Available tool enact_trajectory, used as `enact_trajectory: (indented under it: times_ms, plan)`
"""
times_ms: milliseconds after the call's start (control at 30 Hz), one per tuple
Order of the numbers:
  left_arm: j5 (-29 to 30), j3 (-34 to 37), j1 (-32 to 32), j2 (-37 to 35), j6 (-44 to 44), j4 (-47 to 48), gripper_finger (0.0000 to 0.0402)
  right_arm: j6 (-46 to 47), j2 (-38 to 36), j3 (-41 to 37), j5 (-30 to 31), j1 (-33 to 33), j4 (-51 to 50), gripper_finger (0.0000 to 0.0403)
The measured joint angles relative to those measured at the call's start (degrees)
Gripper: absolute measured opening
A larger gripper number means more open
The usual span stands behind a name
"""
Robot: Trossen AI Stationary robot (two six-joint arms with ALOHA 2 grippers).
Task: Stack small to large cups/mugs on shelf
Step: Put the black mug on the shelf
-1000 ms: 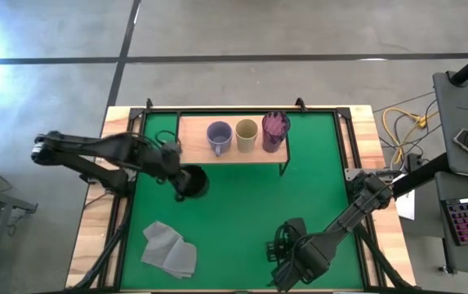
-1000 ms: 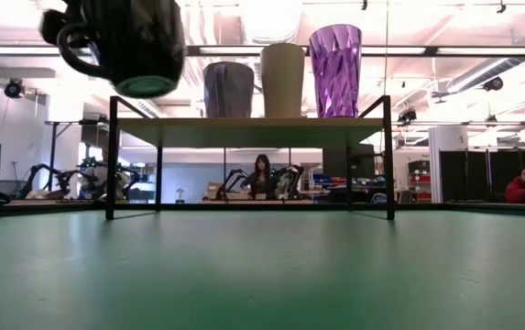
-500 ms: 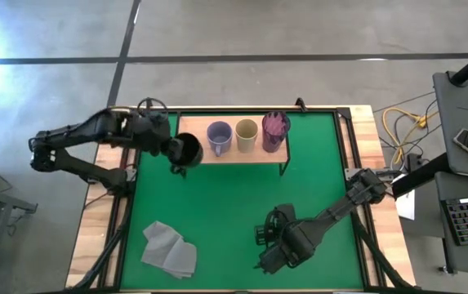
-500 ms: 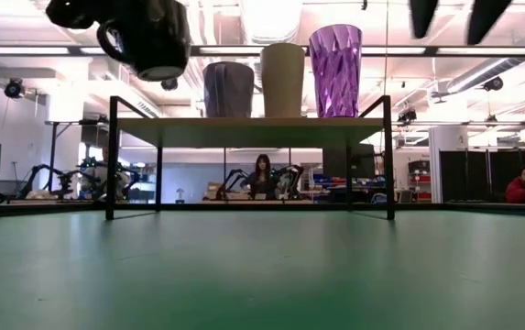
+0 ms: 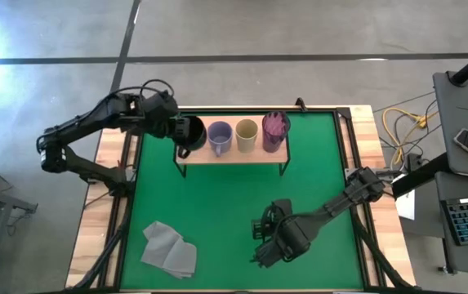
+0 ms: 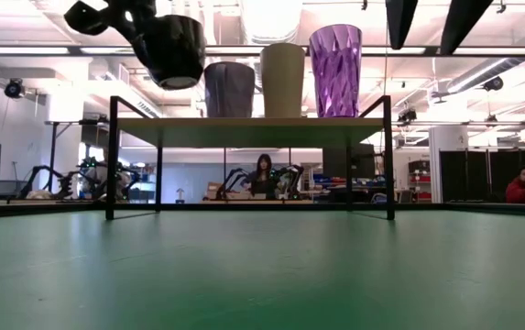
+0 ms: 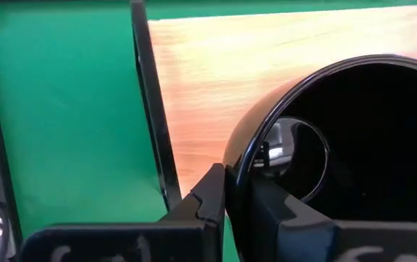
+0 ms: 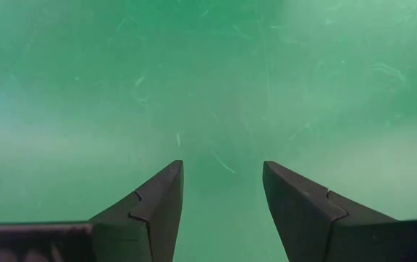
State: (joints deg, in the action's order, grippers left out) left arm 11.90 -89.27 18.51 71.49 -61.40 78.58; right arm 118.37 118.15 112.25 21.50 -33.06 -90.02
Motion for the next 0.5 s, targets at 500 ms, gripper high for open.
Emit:
enact_trajectory:
  times_ms: [500]
  plan:
    - [1.2, 0.6, 1.4, 0.7, -0.7, 3.4, 0.0016, -8.7, -5.6, -1.5, 0.9, 5.4, 0.0, 0.0183]
